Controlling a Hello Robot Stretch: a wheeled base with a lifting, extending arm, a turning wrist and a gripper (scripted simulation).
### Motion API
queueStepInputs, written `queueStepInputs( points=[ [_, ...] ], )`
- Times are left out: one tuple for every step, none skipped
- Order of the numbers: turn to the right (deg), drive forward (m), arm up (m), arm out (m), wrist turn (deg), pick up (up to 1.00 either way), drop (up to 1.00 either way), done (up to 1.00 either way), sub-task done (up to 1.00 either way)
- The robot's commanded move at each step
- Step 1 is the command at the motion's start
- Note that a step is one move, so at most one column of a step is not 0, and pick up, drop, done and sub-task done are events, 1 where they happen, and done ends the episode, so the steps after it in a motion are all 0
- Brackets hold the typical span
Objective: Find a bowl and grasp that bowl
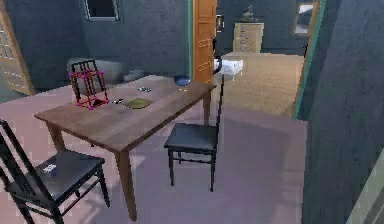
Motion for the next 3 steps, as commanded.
queueStepInputs(
  points=[
    [0.0,0.35,0.0,0.0,0.0,0.0,0.0,0.0,0.0],
    [27.0,0.0,0.0,0.0,0.0,0.0,0.0,0.0,0.0],
    [0.0,1.0,0.0,0.0,0.0,0.0,0.0,0.0,0.0]
  ],
)
